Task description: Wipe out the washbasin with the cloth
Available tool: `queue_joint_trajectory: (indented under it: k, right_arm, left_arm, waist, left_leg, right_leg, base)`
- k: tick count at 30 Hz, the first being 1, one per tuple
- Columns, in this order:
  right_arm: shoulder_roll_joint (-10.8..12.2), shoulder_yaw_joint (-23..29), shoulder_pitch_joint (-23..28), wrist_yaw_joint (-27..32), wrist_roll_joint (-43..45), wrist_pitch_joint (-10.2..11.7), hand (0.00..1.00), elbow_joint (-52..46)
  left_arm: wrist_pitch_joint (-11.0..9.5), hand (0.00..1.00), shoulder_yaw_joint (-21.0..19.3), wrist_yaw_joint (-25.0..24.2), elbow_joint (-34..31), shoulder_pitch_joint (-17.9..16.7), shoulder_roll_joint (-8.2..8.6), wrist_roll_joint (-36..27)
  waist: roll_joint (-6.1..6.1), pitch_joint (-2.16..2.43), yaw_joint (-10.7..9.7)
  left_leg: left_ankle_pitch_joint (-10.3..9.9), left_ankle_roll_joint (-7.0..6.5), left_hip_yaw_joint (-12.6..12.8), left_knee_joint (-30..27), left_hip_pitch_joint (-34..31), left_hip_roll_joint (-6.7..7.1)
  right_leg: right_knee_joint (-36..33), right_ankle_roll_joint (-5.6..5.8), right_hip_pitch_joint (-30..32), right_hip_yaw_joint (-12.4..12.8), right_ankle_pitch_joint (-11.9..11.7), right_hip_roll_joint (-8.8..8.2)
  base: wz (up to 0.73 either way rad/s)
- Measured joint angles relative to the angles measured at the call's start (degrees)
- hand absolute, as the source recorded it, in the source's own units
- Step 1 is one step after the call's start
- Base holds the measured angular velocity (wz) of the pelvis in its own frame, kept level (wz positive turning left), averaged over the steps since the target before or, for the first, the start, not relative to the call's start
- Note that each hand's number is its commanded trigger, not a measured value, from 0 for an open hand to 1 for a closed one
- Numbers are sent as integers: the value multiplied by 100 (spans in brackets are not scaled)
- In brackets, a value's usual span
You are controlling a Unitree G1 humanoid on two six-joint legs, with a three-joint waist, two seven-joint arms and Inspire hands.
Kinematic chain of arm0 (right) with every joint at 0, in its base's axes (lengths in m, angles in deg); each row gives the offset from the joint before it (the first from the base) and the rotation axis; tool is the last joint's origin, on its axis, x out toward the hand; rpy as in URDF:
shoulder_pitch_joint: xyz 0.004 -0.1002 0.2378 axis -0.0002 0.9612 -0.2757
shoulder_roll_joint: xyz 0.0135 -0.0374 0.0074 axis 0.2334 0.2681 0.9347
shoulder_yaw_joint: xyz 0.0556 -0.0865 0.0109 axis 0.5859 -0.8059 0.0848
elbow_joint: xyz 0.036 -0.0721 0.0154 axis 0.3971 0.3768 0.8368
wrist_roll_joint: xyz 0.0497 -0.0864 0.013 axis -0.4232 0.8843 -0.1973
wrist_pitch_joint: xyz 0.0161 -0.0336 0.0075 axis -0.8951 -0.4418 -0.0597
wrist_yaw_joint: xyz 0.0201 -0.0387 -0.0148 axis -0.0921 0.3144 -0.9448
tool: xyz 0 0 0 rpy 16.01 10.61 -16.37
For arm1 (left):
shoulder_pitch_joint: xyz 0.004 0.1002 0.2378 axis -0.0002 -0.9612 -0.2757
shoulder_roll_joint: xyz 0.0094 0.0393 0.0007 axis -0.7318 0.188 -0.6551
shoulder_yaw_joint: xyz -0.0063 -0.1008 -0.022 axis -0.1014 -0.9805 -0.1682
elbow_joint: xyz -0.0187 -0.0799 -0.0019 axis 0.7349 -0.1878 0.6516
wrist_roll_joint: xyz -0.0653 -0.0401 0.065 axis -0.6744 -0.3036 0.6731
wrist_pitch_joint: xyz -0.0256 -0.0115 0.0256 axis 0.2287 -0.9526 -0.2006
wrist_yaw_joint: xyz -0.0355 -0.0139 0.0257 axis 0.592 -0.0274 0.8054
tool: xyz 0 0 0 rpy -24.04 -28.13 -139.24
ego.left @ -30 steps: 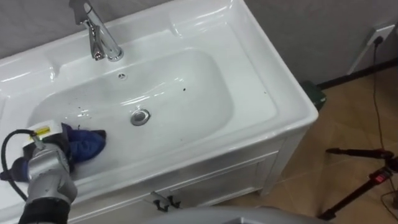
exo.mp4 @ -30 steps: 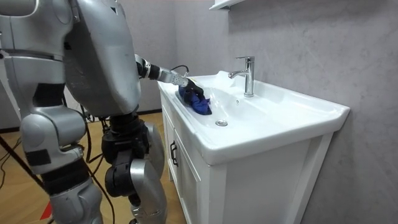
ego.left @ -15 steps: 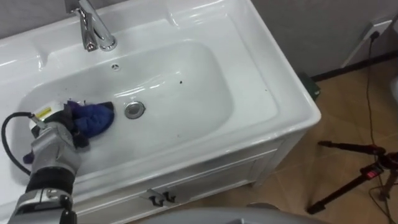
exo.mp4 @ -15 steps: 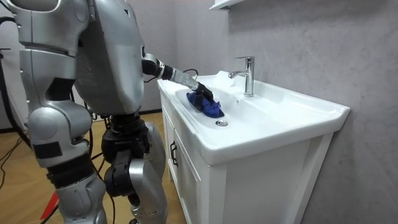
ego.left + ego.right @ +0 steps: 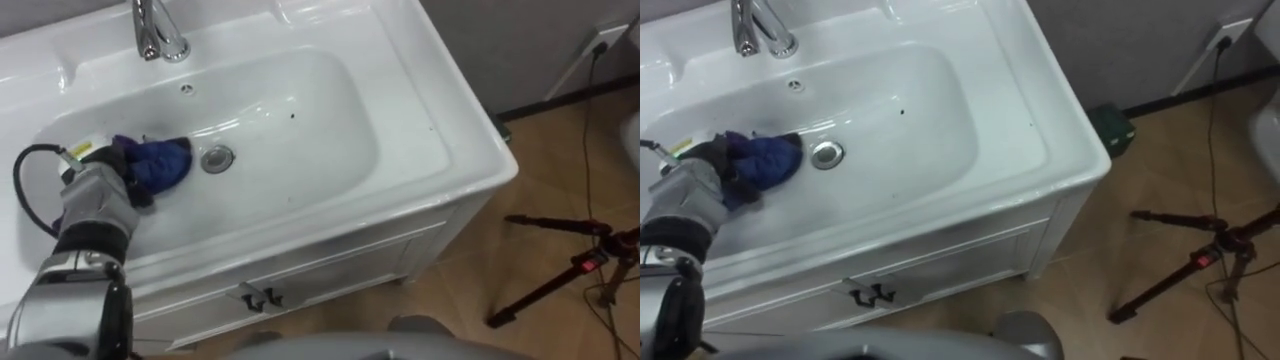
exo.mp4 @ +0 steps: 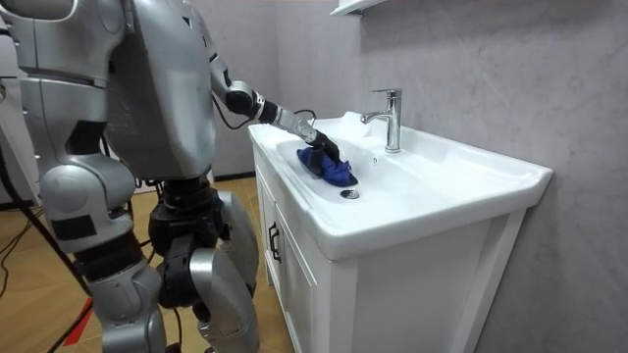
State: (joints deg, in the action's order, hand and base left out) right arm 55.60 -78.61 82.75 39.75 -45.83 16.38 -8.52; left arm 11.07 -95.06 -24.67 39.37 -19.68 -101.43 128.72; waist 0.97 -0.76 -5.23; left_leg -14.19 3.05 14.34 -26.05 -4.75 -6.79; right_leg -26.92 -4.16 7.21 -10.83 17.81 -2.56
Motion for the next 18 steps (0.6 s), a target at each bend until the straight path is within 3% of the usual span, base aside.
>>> queue_joint_trajectory:
  k: [5, 14, 18]
  right_arm:
    - [0, -42, -55, 3, -26, 0, 0, 10]
    - [2, -217, -68, -1, -259, 8, 0, 209]
    - [22, -221, -90, 55, -308, 9, 0, 209]
  left_arm:
    - [28, 100, 218, 47, 374, 267, -102, -181]
    - [24, 100, 485, 221, 401, 441, -120, -205]
    - [20, 100, 599, 324, 409, 605, -116, -207]
  waist:
    - [-26, -24, -95]
    - [-122, -60, -268]
    - [-194, -65, -320]
  left_leg:
    - [-18, -13, 133, -67, -76, 2]
    - [-64, -85, 160, -155, -263, 27]
    - [-100, -114, 311, -234, -392, -20]
  right_leg:
    - [-176, 12, 203, 144, -11, -22]
    - [-324, 69, 507, 321, -58, -27]
    - [-325, 120, 642, 363, -134, -17]
  base:
    - [-13]
    - [-10]
    - [-6]
